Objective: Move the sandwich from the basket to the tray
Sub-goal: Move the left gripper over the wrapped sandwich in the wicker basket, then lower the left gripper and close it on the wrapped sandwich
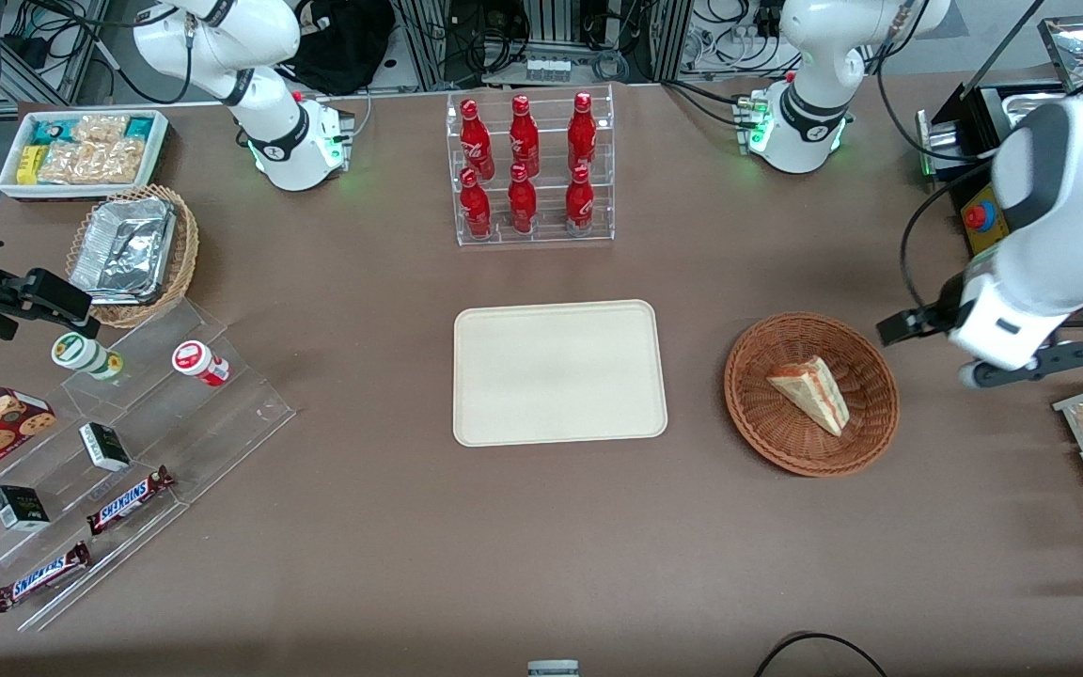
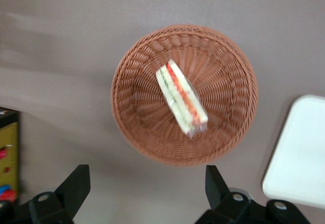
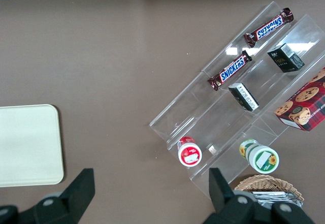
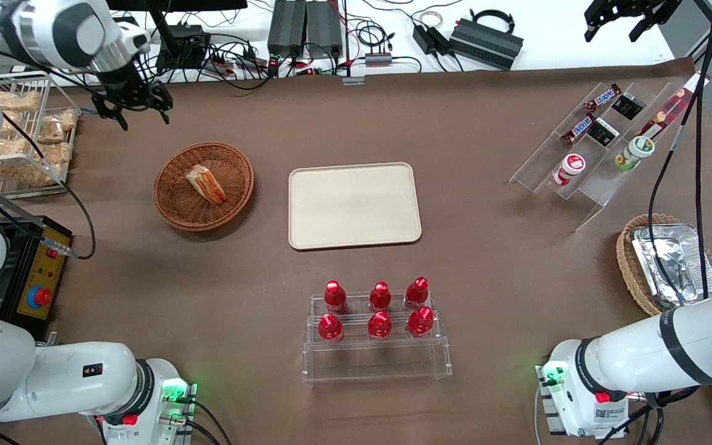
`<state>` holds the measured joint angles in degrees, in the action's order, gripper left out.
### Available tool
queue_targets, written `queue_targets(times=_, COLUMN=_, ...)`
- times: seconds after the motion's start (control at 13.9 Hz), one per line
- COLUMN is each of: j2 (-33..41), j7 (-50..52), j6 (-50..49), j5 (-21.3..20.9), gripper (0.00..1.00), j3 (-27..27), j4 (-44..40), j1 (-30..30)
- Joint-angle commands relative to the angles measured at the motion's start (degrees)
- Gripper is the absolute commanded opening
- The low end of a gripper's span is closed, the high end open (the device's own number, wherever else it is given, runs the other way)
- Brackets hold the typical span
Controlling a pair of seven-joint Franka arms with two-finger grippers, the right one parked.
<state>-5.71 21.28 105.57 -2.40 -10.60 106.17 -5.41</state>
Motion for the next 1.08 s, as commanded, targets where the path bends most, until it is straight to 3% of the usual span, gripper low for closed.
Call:
queue_targets(times=0.0, j2=0.7, j7=9.4, j6=9.0, j5=-1.1, gripper=1.0, j3=-2.0, j4=6.7, j1=-0.4)
queue_targets(times=0.43, j2=-2.1, j7=32.4, j6=29.9, j5=-1.1, gripper=1.0, j3=-4.1, j4=17.7, j1=0.2)
queue_targets(times=1.01, j2=-7.5, j7=33.7, j6=36.6, j5=-1.2, gripper=1.0, j3=-4.5, j4=20.8, j1=1.2)
